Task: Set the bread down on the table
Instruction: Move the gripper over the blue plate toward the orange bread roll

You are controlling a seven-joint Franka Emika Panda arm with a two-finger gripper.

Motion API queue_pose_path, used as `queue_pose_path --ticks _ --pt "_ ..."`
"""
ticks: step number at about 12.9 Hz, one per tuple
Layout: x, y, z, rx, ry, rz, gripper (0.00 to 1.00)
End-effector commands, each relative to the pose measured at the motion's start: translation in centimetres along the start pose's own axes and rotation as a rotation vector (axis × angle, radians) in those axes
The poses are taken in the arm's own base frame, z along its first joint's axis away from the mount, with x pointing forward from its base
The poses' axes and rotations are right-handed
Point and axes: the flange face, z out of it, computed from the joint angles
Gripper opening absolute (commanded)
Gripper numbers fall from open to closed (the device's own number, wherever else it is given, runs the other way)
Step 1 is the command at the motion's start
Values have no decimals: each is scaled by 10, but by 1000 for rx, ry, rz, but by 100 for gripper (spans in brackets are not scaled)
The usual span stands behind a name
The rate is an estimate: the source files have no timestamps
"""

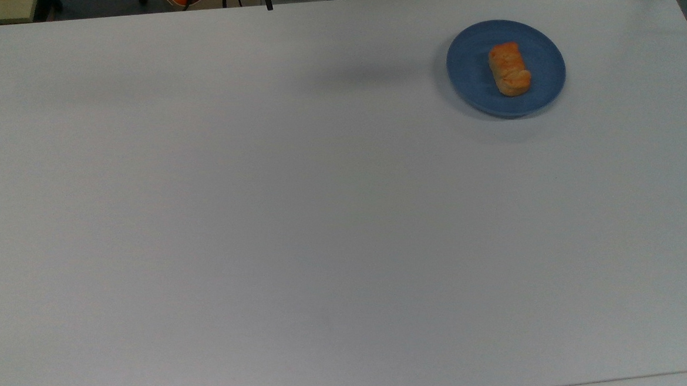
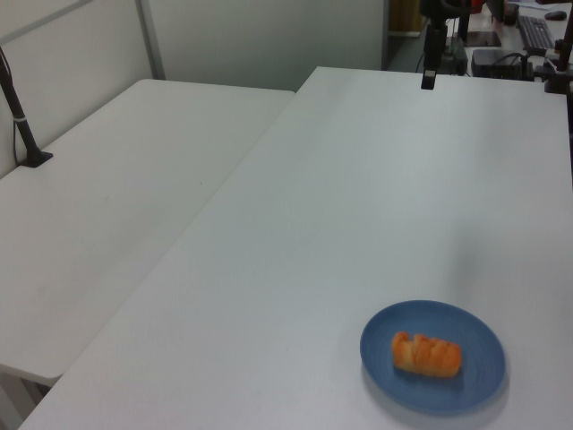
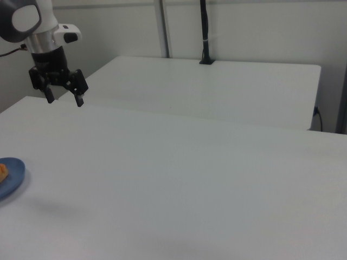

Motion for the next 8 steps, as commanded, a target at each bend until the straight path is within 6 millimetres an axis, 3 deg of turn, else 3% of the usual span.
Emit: queue_pose_path --ticks 1,8 --pt "-12 1 3 13 -57 -14 100" --pt "-11 -3 5 31 -58 -16 100"
